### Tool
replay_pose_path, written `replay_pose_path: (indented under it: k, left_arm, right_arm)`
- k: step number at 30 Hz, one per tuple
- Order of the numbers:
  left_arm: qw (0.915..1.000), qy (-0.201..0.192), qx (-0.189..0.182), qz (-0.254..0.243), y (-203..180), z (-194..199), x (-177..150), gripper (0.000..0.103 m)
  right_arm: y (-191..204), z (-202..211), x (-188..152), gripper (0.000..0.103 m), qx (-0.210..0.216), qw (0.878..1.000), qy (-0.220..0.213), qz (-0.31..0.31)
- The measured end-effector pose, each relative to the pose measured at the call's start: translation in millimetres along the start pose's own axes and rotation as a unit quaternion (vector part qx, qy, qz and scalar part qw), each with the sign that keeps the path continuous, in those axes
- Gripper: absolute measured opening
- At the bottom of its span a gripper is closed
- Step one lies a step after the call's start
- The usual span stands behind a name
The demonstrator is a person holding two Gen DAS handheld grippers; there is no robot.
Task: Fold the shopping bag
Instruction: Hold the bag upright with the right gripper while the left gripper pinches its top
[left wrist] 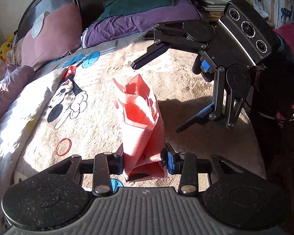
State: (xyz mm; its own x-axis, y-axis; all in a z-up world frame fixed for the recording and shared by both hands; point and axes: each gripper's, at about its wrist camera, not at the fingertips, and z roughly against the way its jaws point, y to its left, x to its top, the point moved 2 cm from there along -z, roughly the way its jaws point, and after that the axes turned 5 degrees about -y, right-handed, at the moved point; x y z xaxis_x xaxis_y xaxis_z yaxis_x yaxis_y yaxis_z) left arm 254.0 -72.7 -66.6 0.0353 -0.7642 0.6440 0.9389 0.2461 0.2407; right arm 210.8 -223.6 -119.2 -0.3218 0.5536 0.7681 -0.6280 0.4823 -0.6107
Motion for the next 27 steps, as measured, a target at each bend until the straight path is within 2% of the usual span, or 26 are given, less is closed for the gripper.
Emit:
replay_pose_path:
  k: [3,7,11,14,15,22,24,26,27]
  left_arm:
    - [0.9992,0.022,-0.012,-0.031,-13,-2,9,0.038]
    - [0.9936,0.05,-0.018,-0.1,-35,-3,18,0.038]
    - [0.9939,0.051,-0.029,-0.093,-39,-4,17,0.038]
    - [0.9944,0.049,-0.034,-0.087,-37,-2,17,0.038]
    - [0.9948,0.047,-0.037,-0.082,-36,-1,16,0.038]
    - [0.9966,0.037,-0.053,-0.05,-22,2,12,0.038]
    - [0.9924,0.035,-0.042,-0.11,-32,4,10,0.038]
    - [0.9842,0.033,-0.03,-0.171,-41,6,9,0.038]
    - [0.983,0.036,-0.026,-0.178,-43,5,9,0.038]
  right_arm:
    - [11,0,6,0.097,0.009,0.999,-0.003,0.036]
    - [8,7,17,0.097,-0.003,0.999,-0.005,0.049]
    - [3,12,23,0.096,0.022,0.999,-0.009,0.04]
    - [7,7,25,0.082,0.046,0.998,-0.002,0.038]
    - [7,6,26,0.062,0.059,0.998,0.004,0.036]
    - [5,6,34,0.055,0.071,0.997,0.017,0.007]
    - [4,7,35,0.055,0.068,0.998,0.012,0.005]
    - [5,8,35,0.058,0.072,0.997,0.011,0.002]
    - [6,9,34,0.059,0.075,0.997,0.012,0.003]
